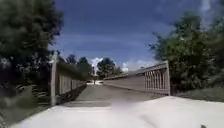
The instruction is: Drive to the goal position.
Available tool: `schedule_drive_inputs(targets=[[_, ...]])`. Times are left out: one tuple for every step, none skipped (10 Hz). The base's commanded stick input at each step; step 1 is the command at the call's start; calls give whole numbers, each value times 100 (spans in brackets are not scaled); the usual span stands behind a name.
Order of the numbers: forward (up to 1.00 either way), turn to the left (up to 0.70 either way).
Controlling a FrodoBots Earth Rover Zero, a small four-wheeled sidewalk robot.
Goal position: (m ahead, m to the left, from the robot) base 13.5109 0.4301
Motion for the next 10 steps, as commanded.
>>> schedule_drive_inputs(targets=[[85, 4], [85, 4], [85, 4], [85, 4], [85, 4], [85, 4], [85, 16], [85, 38], [85, 38], [85, 38]])
